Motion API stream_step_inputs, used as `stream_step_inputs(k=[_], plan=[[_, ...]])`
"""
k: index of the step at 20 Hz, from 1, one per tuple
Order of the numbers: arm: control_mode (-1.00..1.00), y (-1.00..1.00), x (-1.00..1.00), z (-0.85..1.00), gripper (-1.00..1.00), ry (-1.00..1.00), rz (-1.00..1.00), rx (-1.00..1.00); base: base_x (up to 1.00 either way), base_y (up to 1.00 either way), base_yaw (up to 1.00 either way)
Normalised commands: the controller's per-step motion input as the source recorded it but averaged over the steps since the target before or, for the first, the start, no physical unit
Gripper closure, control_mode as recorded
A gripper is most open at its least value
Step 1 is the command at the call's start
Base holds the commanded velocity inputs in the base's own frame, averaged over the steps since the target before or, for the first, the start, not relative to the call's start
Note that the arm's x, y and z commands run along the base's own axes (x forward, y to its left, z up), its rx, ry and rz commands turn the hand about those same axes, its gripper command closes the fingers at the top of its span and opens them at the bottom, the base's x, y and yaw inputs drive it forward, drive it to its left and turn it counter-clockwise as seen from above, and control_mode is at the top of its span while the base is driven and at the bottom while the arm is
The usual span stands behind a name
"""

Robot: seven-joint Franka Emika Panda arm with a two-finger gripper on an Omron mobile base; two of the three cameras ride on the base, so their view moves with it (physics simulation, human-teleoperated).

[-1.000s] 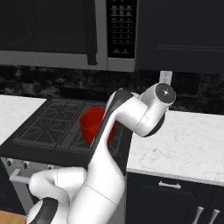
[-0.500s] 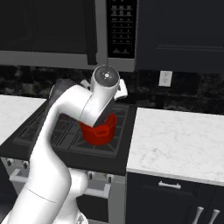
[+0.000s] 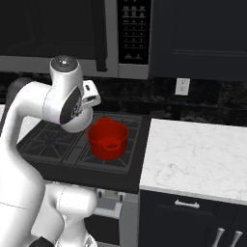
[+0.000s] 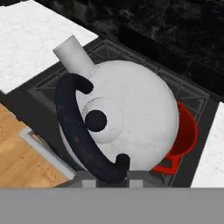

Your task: Pick the kettle from the counter and place it on a stove burner. Then turn the burner on.

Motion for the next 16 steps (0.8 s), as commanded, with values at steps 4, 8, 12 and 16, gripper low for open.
stream_step_inputs(k=[4,8,12,16], plan=[[-1.00,1.00,-0.01,0.00,1.00,0.18,0.05,-0.06,0.00,0.00,0.00],[-1.00,1.00,0.03,-0.30,1.00,0.10,0.01,-0.08,0.00,0.00,0.00],[-1.00,1.00,0.54,-0.76,1.00,0.09,0.00,-0.05,0.00,0.00,0.00],[-1.00,1.00,0.74,-0.89,1.00,0.06,-0.01,0.01,0.00,0.00,0.00]])
